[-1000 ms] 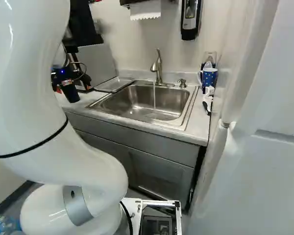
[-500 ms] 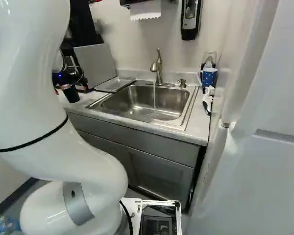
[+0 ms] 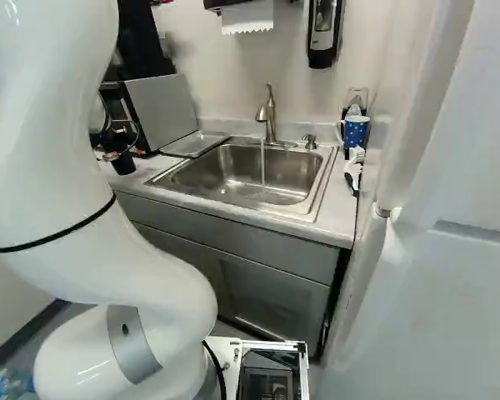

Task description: Rinse the cup and place it in the tray

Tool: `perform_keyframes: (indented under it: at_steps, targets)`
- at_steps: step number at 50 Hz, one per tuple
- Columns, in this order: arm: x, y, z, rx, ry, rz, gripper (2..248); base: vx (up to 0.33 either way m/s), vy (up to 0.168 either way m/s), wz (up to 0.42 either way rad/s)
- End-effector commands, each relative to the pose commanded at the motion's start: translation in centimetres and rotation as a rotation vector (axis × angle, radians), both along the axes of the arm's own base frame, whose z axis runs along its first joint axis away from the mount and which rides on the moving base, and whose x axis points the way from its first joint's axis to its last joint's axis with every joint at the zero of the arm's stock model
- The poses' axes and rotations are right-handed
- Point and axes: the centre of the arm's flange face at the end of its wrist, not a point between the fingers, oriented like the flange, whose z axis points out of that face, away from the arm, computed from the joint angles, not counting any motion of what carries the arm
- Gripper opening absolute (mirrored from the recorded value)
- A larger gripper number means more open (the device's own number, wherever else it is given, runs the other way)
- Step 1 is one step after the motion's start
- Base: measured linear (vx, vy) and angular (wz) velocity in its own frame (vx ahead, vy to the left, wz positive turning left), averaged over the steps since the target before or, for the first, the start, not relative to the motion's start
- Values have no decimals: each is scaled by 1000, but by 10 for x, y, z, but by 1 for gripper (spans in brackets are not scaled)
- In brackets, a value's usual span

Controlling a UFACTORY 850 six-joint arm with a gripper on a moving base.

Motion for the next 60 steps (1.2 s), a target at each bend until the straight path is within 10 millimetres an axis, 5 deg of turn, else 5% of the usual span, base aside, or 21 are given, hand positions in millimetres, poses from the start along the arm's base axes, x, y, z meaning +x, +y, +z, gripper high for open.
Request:
perform_keyframes:
  at_steps: [60]
  targets:
    - [-11, 3, -37, 166, -239, 2, 247, 0, 0, 0]
